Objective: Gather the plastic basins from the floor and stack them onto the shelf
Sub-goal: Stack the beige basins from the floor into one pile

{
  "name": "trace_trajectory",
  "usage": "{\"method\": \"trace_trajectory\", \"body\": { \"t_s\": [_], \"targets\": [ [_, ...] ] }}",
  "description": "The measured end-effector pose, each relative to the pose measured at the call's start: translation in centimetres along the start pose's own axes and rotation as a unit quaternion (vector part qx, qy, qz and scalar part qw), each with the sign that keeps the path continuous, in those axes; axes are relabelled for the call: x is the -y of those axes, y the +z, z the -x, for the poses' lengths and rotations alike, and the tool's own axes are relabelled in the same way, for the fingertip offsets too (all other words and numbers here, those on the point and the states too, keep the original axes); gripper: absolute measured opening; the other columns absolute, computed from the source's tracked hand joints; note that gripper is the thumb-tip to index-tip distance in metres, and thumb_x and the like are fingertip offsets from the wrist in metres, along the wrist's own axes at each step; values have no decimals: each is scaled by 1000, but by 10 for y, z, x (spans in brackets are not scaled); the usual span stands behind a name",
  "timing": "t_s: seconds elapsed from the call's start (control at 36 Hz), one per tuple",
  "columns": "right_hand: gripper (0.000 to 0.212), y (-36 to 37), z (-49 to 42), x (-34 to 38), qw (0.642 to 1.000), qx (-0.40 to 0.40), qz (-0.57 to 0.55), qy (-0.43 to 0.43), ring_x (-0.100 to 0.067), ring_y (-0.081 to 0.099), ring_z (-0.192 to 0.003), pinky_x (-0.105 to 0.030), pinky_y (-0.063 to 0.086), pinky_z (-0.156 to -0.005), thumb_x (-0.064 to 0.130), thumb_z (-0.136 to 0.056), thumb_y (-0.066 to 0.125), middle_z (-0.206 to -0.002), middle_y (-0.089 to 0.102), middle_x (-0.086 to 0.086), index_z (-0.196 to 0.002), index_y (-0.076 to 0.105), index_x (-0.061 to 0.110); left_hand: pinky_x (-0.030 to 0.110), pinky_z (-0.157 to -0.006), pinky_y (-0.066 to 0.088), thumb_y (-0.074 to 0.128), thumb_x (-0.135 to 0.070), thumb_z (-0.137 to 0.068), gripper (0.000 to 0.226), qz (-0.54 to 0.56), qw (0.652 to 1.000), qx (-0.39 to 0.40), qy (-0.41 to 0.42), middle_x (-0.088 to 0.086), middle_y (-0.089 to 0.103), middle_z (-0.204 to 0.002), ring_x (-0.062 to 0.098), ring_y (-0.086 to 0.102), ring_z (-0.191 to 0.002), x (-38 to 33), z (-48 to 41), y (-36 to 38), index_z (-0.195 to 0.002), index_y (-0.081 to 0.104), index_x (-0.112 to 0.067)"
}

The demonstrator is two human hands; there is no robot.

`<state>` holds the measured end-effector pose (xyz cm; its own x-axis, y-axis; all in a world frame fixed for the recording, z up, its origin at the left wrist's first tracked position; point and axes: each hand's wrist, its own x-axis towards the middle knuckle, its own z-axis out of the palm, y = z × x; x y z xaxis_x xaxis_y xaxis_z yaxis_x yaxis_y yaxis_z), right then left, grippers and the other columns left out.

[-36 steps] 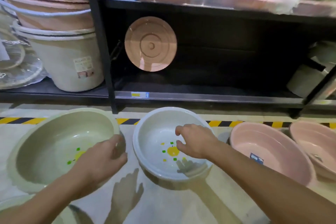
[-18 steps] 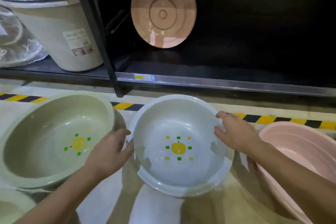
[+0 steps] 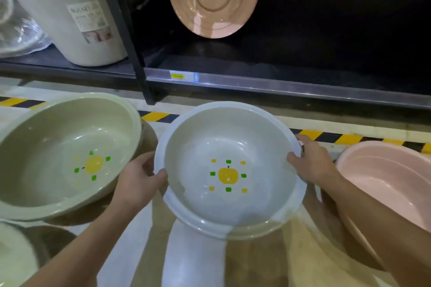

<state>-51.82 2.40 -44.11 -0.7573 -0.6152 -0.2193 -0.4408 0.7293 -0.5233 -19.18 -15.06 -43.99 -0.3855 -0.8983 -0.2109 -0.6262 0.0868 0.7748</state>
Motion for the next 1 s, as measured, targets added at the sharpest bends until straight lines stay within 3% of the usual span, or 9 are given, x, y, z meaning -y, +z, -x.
{"method": "trace_trajectory", "body": {
  "t_s": [0.08, 0.17, 0.22, 0.33, 0.42, 0.56, 0.69, 0.86, 1.0],
  "targets": [
    [49, -9, 8, 8, 999, -25, -31, -29, -25, 63, -83, -32, 50, -70, 16, -92, 63, -100, 64, 0, -139, 52, 21, 41, -75, 59, 68, -24, -69, 39, 68, 997, -13, -26, -6, 75, -88, 20, 70, -82, 1, 4, -13, -107, 71, -34],
    [49, -20, 18, 24, 997, -37, -46, -50, -21, 62, -84, -30, 49, -66, 16, -91, 63, -104, 62, 2, -138, 52, 22, 35, -58, 51, 70, -17, -72, 39, 140, 989, -25, -44, 0, 66, -83, 19, 58, -60, -4, 12, -32, -109, 70, -30],
    [49, -27, 28, 39, 996, -43, -52, -59, -20, 62, -86, -30, 50, -65, 18, -91, 64, -103, 58, 6, -138, 52, 25, 33, -52, 54, 70, -9, -80, 37, 172, 983, -34, -51, 7, 65, -94, 20, 58, -54, -9, 22, -49, -111, 69, -29],
    [49, -37, 53, 73, 993, -51, -50, -93, -12, 63, -76, -30, 53, -56, 22, -91, 65, -96, 58, 9, -136, 50, 29, 36, -64, 60, 75, -27, -66, 42, 150, 987, -64, -15, 4, 69, -102, 16, 69, -66, -17, 50, -96, -106, 68, -36],
    [46, -39, 74, 102, 990, -45, -55, -123, -9, 61, -74, -27, 51, -49, 23, -90, 66, -97, 58, 14, -133, 51, 31, 43, -81, 58, 70, -44, -50, 63, 128, 988, -91, 0, 3, 70, -101, 25, 71, -80, -13, 72, -139, -112, 68, -33],
    [45, -35, 113, 163, 983, -12, -42, -181, -10, 64, -78, -34, 56, -55, 26, -88, 68, -107, 64, 5, -131, 54, 29, 30, -70, 52, 69, -31, -63, 55, 89, 987, -134, 18, 2, 69, -100, 24, 68, -85, 5, 115, -209, -118, 68, -26],
    [40, -17, 156, 229, 971, 27, -25, -237, -15, 65, -77, -31, 51, -55, 27, -89, 69, -104, 64, 1, -127, 54, 28, 29, -66, 55, 70, -29, -64, 49, 85, 982, -169, -5, 1, 67, -97, 16, 68, -70, 34, 163, -278, -112, 68, -29],
    [38, 16, 205, 294, 952, 69, -4, -299, -17, 67, -84, -40, 54, -77, 34, -82, 72, -90, 69, 10, -117, 59, 31, 32, -70, 53, 75, -23, -69, 47, 92, 972, -212, -36, 1, 69, -94, 10, 67, -66, 86, 221, -348, -115, 68, -25],
    [46, 56, 245, 330, 934, 100, 17, -342, -6, 59, -75, -31, 46, -60, 37, -87, 70, -82, 66, 10, -129, 53, 27, 43, -78, 56, 73, -28, -63, 46, 116, 957, -258, -62, 5, 70, -98, 16, 68, -72, 125, 266, -385, -109, 69, -29]
  ]
}}
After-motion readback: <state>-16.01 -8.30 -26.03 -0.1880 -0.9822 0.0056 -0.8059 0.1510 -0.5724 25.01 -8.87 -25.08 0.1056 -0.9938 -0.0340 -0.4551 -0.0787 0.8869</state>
